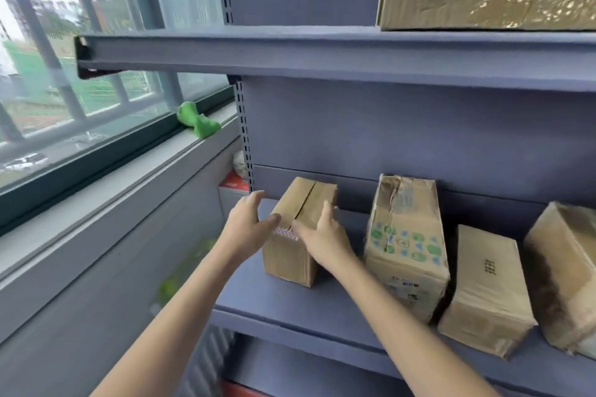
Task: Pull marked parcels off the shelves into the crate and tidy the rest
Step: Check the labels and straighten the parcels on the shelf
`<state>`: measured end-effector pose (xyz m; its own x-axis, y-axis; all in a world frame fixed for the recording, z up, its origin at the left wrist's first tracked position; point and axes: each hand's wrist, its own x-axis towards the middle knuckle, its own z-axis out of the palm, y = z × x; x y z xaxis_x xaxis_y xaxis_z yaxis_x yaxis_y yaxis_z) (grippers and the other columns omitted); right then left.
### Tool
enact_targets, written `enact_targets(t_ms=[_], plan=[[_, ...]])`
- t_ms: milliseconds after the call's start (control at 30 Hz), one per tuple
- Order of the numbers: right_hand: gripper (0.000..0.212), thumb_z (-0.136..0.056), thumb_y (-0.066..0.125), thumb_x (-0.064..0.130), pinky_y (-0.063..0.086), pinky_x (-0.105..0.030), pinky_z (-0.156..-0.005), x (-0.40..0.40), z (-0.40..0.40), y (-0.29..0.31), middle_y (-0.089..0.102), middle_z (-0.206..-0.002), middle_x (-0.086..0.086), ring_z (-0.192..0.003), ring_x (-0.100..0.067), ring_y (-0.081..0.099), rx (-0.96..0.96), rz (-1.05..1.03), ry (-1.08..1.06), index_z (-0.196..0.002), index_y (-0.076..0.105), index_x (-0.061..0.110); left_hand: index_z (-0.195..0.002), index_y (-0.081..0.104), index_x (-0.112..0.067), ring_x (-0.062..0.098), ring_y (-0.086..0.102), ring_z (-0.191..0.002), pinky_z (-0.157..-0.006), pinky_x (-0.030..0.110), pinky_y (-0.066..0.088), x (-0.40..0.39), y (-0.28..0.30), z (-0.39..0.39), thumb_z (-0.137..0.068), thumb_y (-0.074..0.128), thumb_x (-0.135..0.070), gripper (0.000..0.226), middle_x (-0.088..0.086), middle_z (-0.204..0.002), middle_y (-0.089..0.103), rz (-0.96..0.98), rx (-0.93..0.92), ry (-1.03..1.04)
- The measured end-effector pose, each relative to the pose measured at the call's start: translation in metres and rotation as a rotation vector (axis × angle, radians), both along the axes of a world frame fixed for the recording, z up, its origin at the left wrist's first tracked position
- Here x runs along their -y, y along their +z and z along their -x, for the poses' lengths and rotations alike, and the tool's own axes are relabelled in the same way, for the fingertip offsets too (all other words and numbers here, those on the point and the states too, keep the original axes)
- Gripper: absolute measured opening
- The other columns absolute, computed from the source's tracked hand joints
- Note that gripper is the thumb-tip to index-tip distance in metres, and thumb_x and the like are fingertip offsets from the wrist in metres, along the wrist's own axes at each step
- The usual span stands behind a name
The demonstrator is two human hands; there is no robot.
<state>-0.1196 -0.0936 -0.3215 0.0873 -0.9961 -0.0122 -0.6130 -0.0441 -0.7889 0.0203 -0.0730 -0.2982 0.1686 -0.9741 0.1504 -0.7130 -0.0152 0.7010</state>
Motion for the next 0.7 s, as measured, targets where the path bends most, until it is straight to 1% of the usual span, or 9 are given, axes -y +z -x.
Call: enact_targets(t_ms=[100,167,233,300,367,400,533,600,700], plan=[[0.088,-0.087,0.057,0.037,0.013,-0.038,-0.116,0.019,-0.011,-0.010,0.003,-0.155,-0.019,-0.144,-0.028,0.005,0.064,0.047,-0.063,-0.146,0.001,0.003,-0.139,0.036,-0.012,0.025,0.043,-0.127,-0.100,0.034,0.038,0.031,-0.004,0.003,-0.089,0.057,-0.026,0.057,0.010,-0.141,0.042,-0.095,-0.051,0.015],[0.092,-0.084,0.061,0.036,0.018,-0.037,-0.115,0.024,-0.015,-0.019,0.010,-0.155,-0.015,-0.142,-0.026,0.013,0.190,0.044,-0.130,-0.147,0.001,0.007,-0.137,0.039,-0.013,0.024,0.046,-0.123,-0.096,0.032,0.039,0.041,-0.012,0.004,-0.091,0.054,-0.031,0.053,0.009,-0.138,0.046,-0.210,-0.125,0.014],[0.100,-0.075,0.065,0.038,0.026,-0.038,-0.113,0.025,-0.018,-0.025,0.021,-0.153,-0.010,-0.138,-0.023,0.026,0.361,-0.017,-0.191,-0.148,0.001,0.013,-0.123,0.050,-0.014,0.022,0.052,-0.109,-0.088,0.032,0.040,0.043,-0.023,0.005,-0.093,0.048,-0.037,0.038,0.008,-0.124,0.055,-0.326,-0.239,-0.004],[0.095,-0.070,0.065,0.036,0.038,-0.039,-0.105,0.027,-0.018,-0.029,0.041,-0.143,-0.008,-0.126,-0.021,0.045,0.486,-0.090,-0.231,-0.146,0.011,0.016,-0.112,0.055,-0.014,0.023,0.058,-0.100,-0.084,0.034,0.043,0.042,-0.032,0.003,-0.090,0.048,-0.045,0.038,0.005,-0.112,0.062,-0.351,-0.355,-0.018],[0.075,-0.077,0.065,0.025,0.044,-0.037,-0.099,0.027,-0.018,-0.027,0.053,-0.132,-0.006,-0.113,-0.020,0.055,0.539,-0.127,-0.216,-0.141,0.028,0.015,-0.114,0.055,-0.016,0.022,0.061,-0.099,-0.084,0.035,0.047,0.041,-0.037,-0.003,-0.086,0.052,-0.049,0.043,0.004,-0.108,0.065,-0.345,-0.405,-0.036],[0.070,-0.080,0.064,0.020,0.045,-0.034,-0.098,0.026,-0.018,-0.025,0.055,-0.131,-0.005,-0.110,-0.018,0.057,0.559,-0.123,-0.200,-0.141,0.030,0.016,-0.113,0.055,-0.017,0.021,0.061,-0.097,-0.083,0.034,0.048,0.040,-0.037,-0.006,-0.086,0.054,-0.048,0.041,0.004,-0.106,0.065,-0.328,-0.406,-0.049],[0.076,-0.083,0.062,0.010,0.038,-0.022,-0.096,0.011,-0.022,-0.015,0.048,-0.137,0.000,-0.114,-0.010,0.049,0.519,0.024,-0.101,-0.146,0.021,0.022,-0.104,0.052,-0.021,0.016,0.061,-0.086,-0.066,0.030,0.053,0.028,-0.030,-0.015,-0.089,0.058,-0.027,0.017,0.002,-0.100,0.062,-0.216,-0.501,-0.116],[0.073,-0.082,0.062,0.010,0.038,-0.026,-0.103,-0.001,-0.027,-0.010,0.046,-0.140,0.003,-0.120,-0.007,0.047,0.506,0.161,-0.064,-0.143,0.026,0.028,-0.106,0.049,-0.021,0.013,0.062,-0.082,-0.053,0.023,0.051,0.018,-0.020,-0.020,-0.088,0.059,-0.019,0.021,0.001,-0.099,0.061,-0.145,-0.608,-0.145],[0.068,-0.074,0.058,0.010,0.034,-0.037,-0.111,-0.020,-0.037,-0.006,0.043,-0.143,0.008,-0.131,-0.006,0.040,0.592,0.334,-0.031,-0.130,0.037,0.043,-0.116,0.044,-0.022,0.002,0.060,-0.087,-0.057,0.010,0.048,0.009,-0.005,-0.031,-0.085,0.065,-0.016,0.038,-0.005,-0.106,0.060,-0.004,-0.678,-0.191]])
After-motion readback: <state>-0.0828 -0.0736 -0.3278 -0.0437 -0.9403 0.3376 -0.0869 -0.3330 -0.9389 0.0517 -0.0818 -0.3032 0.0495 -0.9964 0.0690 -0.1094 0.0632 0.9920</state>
